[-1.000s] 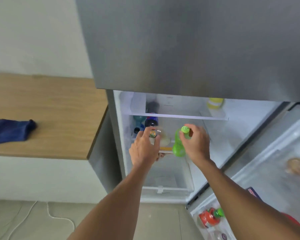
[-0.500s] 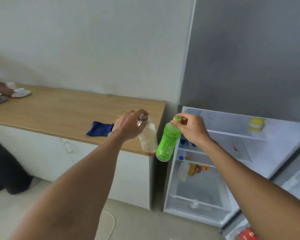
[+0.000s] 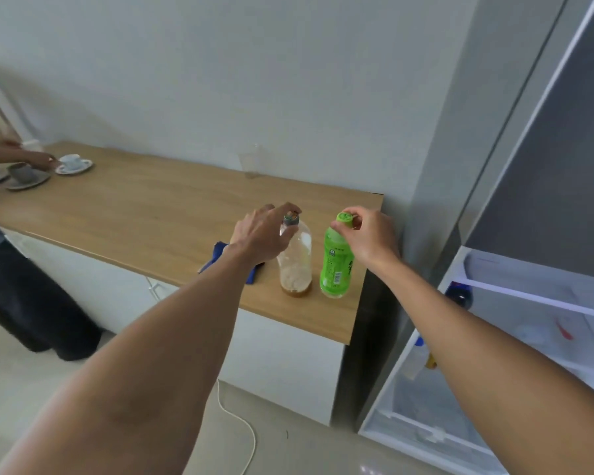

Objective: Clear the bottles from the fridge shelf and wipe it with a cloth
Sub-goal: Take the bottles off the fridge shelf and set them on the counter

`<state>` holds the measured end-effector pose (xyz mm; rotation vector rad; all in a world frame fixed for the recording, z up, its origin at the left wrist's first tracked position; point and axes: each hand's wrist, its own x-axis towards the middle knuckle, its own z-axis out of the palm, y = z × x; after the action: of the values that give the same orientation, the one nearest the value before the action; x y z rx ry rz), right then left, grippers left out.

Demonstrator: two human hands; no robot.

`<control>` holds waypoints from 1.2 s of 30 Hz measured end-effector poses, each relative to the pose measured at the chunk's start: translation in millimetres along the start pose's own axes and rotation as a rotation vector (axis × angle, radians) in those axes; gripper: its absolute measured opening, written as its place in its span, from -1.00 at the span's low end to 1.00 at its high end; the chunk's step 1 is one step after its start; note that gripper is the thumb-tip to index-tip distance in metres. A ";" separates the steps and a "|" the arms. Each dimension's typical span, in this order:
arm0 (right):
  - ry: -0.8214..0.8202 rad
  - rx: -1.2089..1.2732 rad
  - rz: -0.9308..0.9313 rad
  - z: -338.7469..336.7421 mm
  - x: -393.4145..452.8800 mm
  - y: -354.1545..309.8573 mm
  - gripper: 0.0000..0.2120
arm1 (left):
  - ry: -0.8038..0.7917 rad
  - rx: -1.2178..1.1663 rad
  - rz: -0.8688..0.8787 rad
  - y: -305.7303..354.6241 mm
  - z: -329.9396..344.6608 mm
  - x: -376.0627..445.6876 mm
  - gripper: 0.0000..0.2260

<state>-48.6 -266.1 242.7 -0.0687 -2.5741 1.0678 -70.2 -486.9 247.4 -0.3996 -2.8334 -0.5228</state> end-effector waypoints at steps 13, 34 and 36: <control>-0.043 0.066 0.039 37.8 31.8 15.0 -0.44 | -0.019 -0.215 -0.028 -17.1 20.1 40.0 -0.36; -0.120 -0.089 0.303 -147.0 -221.6 153.6 -0.85 | -0.296 -0.288 0.181 194.8 89.6 -145.7 -0.82; -0.078 -0.084 0.306 -158.1 -220.9 179.5 -0.78 | -0.325 -0.312 0.176 222.6 116.7 -148.7 -0.75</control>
<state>195.9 -69.9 154.8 -0.4641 -2.7390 1.0824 116.4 -276.0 170.4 -0.8536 -2.9782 -0.9432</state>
